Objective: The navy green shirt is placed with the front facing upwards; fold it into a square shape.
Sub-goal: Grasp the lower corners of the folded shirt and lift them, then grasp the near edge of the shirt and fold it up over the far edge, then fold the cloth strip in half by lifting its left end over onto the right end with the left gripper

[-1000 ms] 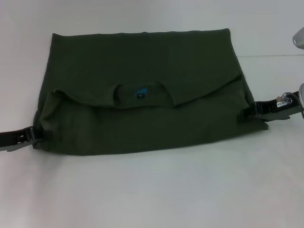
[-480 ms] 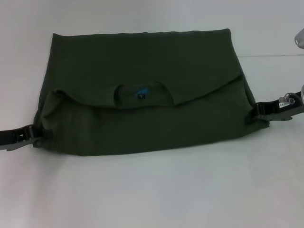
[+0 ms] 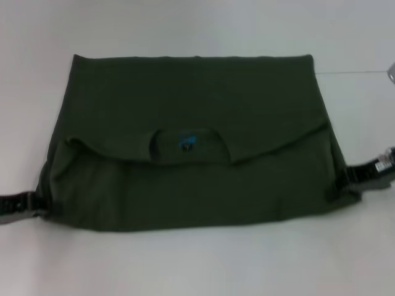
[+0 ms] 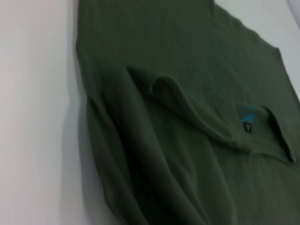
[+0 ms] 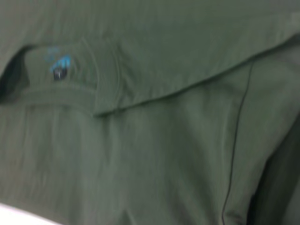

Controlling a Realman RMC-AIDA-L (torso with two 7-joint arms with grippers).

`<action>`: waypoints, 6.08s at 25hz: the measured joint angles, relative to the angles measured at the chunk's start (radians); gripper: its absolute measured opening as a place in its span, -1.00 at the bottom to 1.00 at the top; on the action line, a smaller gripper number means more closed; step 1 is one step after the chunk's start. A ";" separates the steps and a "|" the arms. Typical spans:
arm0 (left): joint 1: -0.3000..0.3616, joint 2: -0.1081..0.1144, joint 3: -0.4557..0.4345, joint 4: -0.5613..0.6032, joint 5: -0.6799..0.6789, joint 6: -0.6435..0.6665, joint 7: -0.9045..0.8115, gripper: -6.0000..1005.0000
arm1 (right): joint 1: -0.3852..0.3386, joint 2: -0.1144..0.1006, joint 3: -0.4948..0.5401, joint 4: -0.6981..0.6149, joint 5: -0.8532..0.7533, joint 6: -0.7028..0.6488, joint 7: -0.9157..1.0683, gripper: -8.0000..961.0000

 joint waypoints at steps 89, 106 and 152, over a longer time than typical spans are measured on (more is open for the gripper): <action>-0.141 -0.120 -0.237 -0.339 -0.576 -0.628 0.441 -0.87 | -0.058 0.131 0.373 0.209 0.615 0.606 -0.491 -0.85; -0.189 -0.142 -0.241 -0.416 -0.689 -0.754 0.607 -0.87 | -0.012 0.144 0.371 0.271 0.666 0.730 -0.586 -0.85; 0.023 -0.016 -0.002 0.026 -0.016 -0.140 -0.044 0.42 | -0.249 -0.064 0.277 0.219 0.552 0.179 -0.372 0.74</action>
